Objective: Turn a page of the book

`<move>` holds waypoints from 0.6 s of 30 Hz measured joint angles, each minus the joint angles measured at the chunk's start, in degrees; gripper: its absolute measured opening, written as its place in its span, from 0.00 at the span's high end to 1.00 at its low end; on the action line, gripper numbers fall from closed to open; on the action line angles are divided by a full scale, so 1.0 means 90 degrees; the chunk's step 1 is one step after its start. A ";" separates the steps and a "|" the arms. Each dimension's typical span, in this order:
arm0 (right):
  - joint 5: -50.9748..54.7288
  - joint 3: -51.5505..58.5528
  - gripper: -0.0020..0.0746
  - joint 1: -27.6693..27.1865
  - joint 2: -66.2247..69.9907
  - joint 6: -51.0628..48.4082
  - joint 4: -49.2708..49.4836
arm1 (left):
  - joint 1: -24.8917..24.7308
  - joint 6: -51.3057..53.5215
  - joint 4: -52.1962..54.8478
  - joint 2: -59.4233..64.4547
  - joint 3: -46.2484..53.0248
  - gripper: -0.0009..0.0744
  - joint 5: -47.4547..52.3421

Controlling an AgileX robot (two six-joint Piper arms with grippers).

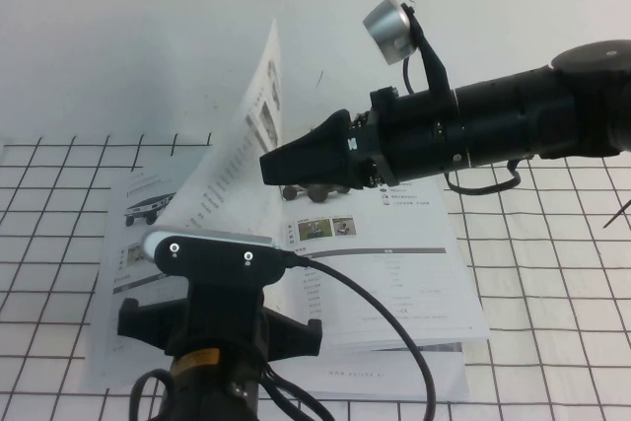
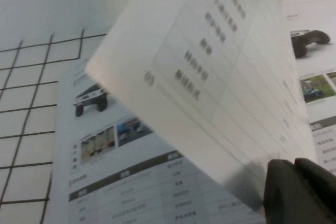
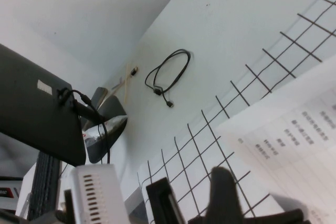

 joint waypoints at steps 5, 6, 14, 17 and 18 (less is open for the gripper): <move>-0.0099 0.0000 0.42 -0.0014 -0.0207 -0.0049 0.0000 | 0.0000 0.0277 -0.0474 0.0000 0.0000 0.99 -0.0014; -0.0116 0.0000 0.44 -0.0030 -0.0228 -0.0049 0.0000 | 0.0000 0.0292 -0.0559 0.0000 0.0000 0.99 0.0092; -0.1156 -0.0009 0.91 -0.0261 -0.0283 0.0047 -0.1661 | 0.0000 0.0372 -0.0989 0.0000 0.0000 0.99 0.1113; -0.1675 -0.0009 0.95 -0.0272 -0.0190 0.0488 -0.2761 | 0.0069 0.0453 -0.1004 0.0000 0.0000 0.99 0.1548; -0.1760 -0.0009 0.96 -0.0284 -0.0132 0.0565 -0.3060 | 0.0164 0.0451 -0.1004 0.0000 0.0000 0.99 0.1722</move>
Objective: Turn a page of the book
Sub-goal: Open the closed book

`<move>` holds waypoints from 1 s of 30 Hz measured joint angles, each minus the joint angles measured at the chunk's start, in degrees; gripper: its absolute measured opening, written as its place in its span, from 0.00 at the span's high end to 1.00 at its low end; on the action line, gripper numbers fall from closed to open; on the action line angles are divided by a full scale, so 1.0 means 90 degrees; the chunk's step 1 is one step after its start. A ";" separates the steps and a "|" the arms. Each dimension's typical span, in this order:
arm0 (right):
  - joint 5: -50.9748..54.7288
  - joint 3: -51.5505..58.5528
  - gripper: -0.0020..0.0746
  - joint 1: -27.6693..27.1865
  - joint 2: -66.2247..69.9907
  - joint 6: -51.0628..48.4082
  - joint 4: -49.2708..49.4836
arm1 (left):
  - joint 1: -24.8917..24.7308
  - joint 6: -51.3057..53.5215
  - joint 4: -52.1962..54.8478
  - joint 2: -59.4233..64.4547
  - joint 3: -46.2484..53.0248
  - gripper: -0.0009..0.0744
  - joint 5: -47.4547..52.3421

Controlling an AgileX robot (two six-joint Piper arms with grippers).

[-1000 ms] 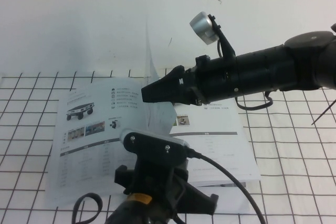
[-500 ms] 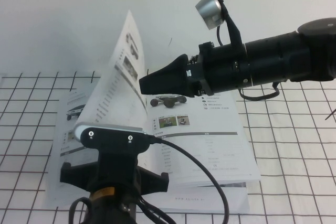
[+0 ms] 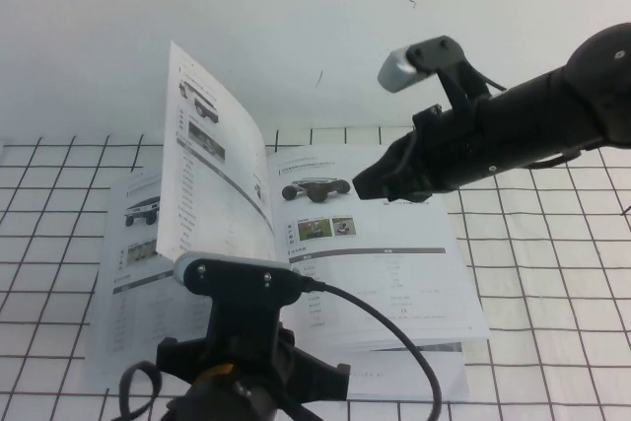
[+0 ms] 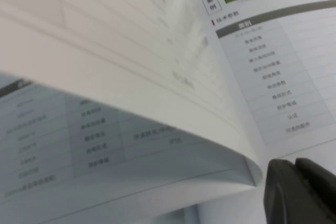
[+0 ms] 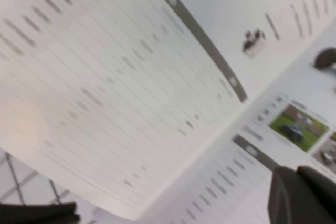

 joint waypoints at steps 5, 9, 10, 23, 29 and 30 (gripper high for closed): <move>-0.0158 0.0000 0.97 -0.0014 0.0547 0.0139 -0.0764 | 0.1027 -0.0165 0.0000 0.0000 0.0000 0.99 0.1307; -0.0146 0.0000 0.97 -0.0014 0.1026 0.0219 -0.0881 | 0.2226 -0.0194 0.0035 0.0000 0.0000 0.99 0.2705; -0.0146 0.0000 0.97 -0.0014 0.1114 0.0219 -0.0898 | 0.2527 -0.0194 0.0055 0.0000 0.0000 0.99 0.3091; -0.0158 -0.0018 0.97 -0.0014 0.1387 0.0315 -0.1307 | 0.3705 -0.0613 0.0140 0.0005 0.0000 0.99 0.4210; -0.0054 -0.0043 0.97 -0.0014 0.1582 0.0627 -0.1397 | 0.4011 -0.0182 0.0140 0.0487 -0.0137 0.99 0.4235; -0.0010 -0.0043 0.97 -0.0014 0.1637 0.0653 -0.1397 | 0.4133 -0.0139 0.0151 0.0624 -0.0177 0.99 0.4349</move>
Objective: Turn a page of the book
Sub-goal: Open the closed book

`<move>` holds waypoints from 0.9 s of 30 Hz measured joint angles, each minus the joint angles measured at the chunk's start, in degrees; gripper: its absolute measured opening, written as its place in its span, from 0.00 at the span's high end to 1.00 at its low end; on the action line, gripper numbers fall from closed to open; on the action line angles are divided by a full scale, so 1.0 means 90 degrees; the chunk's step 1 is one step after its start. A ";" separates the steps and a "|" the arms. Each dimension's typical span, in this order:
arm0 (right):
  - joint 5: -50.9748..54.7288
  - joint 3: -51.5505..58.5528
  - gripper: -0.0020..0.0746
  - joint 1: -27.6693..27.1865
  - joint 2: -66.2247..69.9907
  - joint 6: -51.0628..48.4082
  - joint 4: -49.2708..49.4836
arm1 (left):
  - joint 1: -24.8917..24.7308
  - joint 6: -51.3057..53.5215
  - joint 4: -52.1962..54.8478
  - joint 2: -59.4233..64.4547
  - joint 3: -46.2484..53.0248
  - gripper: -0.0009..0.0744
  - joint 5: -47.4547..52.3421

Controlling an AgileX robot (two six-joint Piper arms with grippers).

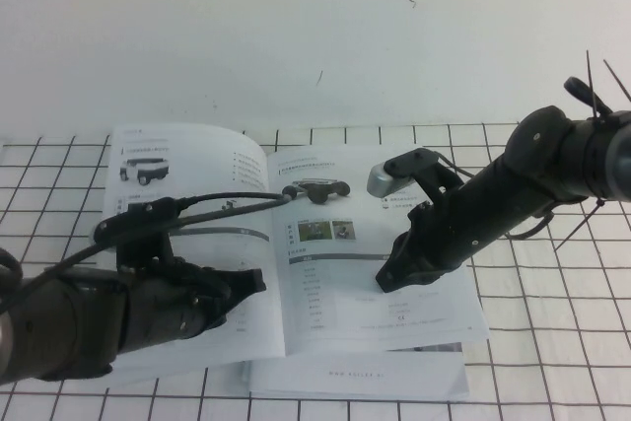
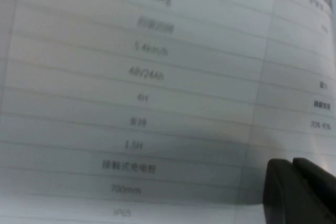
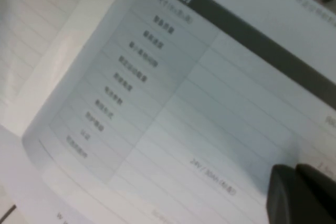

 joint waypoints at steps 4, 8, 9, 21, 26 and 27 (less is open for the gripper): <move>0.0138 -0.0012 0.97 -0.0010 0.0150 0.0264 0.0030 | 0.0403 0.0070 0.0014 0.0477 -0.0068 0.99 0.0426; 0.0090 0.0092 0.97 -0.0014 0.0150 0.0374 0.0126 | 0.0564 0.0273 0.0028 0.0829 -0.0119 0.99 0.0586; 0.0061 0.0128 0.97 -0.0025 0.0150 0.0375 0.0175 | 0.0579 0.0328 0.0028 0.0902 -0.0129 0.99 0.0586; -0.0131 0.0369 0.97 -0.0025 -0.0077 0.0399 0.0184 | 0.0589 0.1083 0.0043 0.0332 -0.0175 0.99 0.0361; -0.0015 0.0499 0.97 -0.0012 -0.0578 0.0221 -0.0194 | 0.0589 0.1472 0.0043 -0.0753 -0.0175 0.99 0.0149; -0.0014 0.0499 0.97 -0.0012 -0.0799 0.0207 -0.0246 | 0.0589 0.1551 0.0043 -0.0958 -0.0175 0.99 0.0133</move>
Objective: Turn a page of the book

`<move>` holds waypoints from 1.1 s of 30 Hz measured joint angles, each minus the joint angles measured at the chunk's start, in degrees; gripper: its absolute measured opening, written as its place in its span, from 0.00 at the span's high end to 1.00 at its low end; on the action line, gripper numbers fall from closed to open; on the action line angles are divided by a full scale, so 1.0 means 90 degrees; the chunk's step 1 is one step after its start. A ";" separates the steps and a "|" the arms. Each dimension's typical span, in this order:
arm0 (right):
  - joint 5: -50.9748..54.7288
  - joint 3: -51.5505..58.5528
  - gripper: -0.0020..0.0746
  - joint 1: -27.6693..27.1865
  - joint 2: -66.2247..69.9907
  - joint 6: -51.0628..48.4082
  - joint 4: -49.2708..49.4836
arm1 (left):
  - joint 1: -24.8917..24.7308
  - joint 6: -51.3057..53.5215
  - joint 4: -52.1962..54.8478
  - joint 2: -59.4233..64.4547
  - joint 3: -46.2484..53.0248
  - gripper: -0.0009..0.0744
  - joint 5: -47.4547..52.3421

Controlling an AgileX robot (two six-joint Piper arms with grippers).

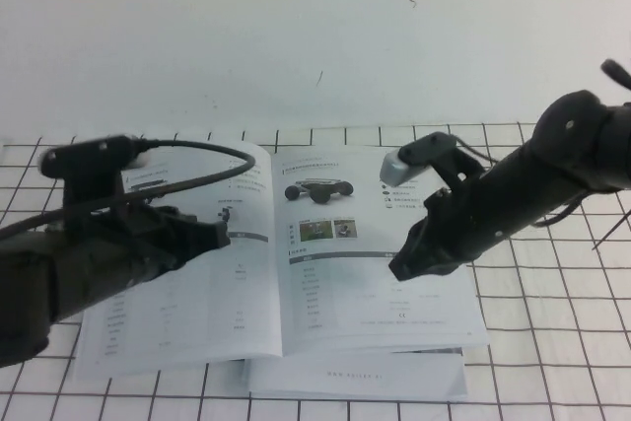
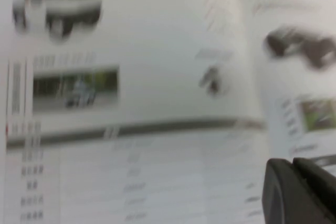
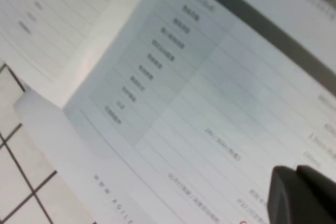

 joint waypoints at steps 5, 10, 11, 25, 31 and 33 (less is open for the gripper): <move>0.0232 0.0000 0.97 0.0000 -0.1042 -0.0026 -0.0511 | 0.0000 0.0566 0.0000 -0.1341 0.0000 0.99 0.0599; 0.0782 0.0000 0.97 0.0000 -0.2200 0.0509 -0.1527 | 0.0000 -0.0070 0.0806 -0.2369 0.0000 0.99 0.1763; 0.0895 0.0000 0.97 0.0000 -0.2440 0.0739 -0.1811 | 0.0000 -0.0519 0.1262 -0.2537 0.0000 0.99 0.2038; 0.2083 0.0892 0.97 0.0000 -0.5677 0.3003 -0.5251 | 0.0000 -0.7225 0.9544 -0.3381 0.0052 0.99 0.5289; 0.1656 0.2222 0.97 0.0000 -0.7385 0.4141 -0.6101 | 0.0000 -0.8925 1.1506 -0.4588 0.0052 0.99 0.4850; 0.1386 0.2777 0.97 0.0000 -0.7975 0.4491 -0.6183 | 0.0000 -0.9161 1.1811 -0.5065 0.0052 0.99 0.4669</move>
